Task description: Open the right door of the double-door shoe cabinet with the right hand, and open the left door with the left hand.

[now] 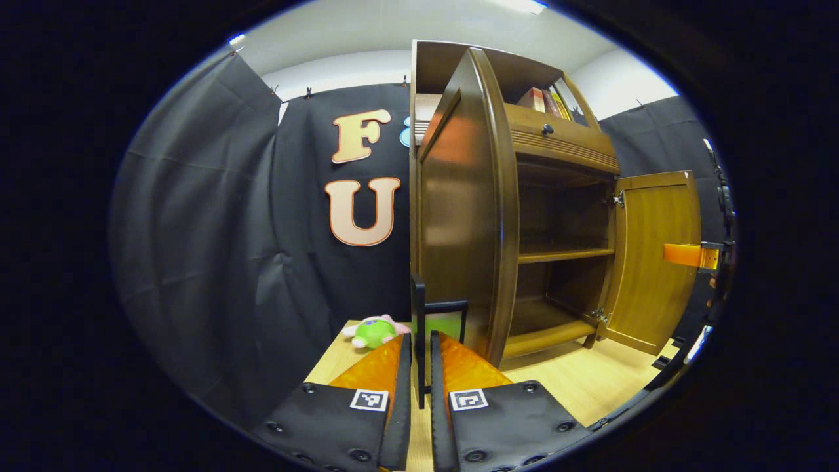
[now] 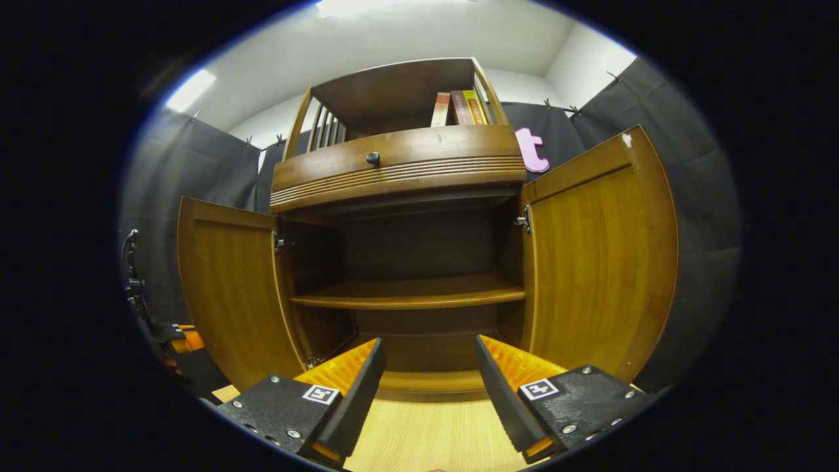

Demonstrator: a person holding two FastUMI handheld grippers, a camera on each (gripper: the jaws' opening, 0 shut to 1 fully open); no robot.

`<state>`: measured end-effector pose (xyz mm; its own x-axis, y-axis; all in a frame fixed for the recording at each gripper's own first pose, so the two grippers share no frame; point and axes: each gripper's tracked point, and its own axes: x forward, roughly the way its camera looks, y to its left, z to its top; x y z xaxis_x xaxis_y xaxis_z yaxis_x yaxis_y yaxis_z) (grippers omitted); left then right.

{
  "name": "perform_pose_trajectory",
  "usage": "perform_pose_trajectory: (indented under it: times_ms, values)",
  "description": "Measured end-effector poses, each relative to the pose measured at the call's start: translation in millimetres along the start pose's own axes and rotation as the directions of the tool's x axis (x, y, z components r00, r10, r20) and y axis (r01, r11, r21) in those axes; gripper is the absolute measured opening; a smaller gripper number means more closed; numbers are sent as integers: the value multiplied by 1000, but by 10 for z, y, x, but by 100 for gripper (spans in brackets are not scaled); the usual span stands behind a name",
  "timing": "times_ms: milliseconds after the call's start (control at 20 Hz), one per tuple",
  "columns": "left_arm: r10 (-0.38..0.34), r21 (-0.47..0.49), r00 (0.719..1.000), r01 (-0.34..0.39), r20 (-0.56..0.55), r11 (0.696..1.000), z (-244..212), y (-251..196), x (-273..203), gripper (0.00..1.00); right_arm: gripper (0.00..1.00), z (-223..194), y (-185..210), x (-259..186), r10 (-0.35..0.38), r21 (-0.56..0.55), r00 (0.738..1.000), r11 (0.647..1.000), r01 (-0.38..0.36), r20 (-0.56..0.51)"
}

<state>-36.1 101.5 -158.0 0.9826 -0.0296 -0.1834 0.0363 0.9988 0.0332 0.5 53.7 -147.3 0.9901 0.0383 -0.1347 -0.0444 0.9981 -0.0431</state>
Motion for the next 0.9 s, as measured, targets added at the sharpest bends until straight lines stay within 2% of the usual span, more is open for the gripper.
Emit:
perform_pose_trajectory:
  times_ms: [100,300,350,400,550,600,700,900]
  values:
    - [29,4,999,-29,20,1000,72,90,-64,19,85,-8,-7,-9,1,0,1000,1000,-1,-1]
    - [134,1,988,-135,82,991,308,397,-311,16,85,9,-54,-46,0,7,1000,1000,0,3]
    - [147,-4,984,-147,99,989,379,444,-354,22,85,28,-68,-59,-1,10,1000,1000,1,6]
    - [132,-25,985,-130,108,991,446,407,-399,16,85,43,-87,-73,-2,12,1000,1000,2,9]
    - [122,-48,986,-117,117,992,570,329,-479,19,85,95,-135,-108,-6,11,1000,1000,6,15]
    - [123,-47,985,-118,120,992,615,289,-501,18,96,112,-149,-121,-5,7,1000,1000,5,16]
    - [116,-54,986,-110,123,992,699,158,-525,18,96,151,-202,-169,-4,0,1000,1000,4,19]
    - [53,-76,988,-43,146,996,928,-196,-518,18,96,244,-335,-222,-13,-7,999,1000,13,29]
